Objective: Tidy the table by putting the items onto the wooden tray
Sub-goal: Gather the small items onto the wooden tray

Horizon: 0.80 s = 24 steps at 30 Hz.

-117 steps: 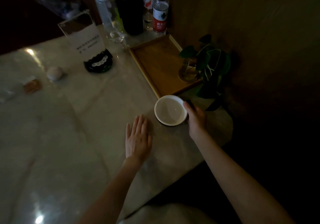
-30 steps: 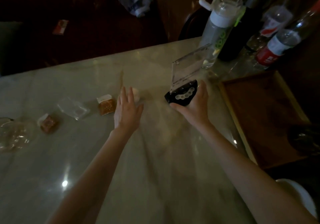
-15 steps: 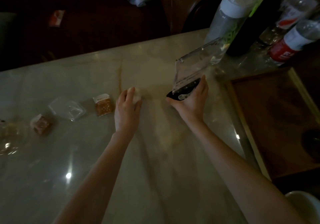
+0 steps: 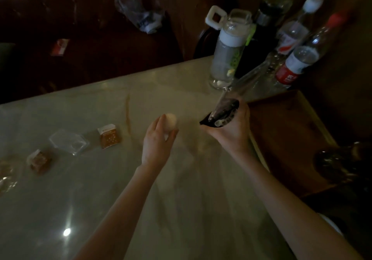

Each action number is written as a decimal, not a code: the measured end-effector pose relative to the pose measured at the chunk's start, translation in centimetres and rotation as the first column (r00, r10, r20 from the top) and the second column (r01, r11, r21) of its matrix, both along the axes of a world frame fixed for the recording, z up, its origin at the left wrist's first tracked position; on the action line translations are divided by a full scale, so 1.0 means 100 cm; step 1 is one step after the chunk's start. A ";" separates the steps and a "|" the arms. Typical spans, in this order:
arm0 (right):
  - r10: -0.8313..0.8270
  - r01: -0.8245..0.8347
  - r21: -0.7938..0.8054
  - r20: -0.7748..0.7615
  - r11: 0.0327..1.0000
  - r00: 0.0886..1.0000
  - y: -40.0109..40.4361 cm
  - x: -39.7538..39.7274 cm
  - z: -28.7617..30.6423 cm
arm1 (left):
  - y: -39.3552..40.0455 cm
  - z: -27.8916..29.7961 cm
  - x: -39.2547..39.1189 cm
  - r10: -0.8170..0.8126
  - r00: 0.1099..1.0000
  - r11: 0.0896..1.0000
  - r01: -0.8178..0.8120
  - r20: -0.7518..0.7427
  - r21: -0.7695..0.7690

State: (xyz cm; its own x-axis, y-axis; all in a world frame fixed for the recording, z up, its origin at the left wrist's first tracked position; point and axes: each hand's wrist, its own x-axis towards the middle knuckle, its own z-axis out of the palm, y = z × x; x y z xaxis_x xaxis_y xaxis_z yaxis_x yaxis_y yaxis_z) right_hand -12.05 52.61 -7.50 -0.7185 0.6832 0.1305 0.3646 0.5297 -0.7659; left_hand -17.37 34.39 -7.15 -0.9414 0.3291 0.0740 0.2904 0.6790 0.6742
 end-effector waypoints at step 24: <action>-0.293 0.287 -0.132 -0.034 0.949 0.955 0.170 0.049 -0.005 | 0.207 -0.029 0.026 -0.432 0.883 0.902 0.421 -0.184 -0.095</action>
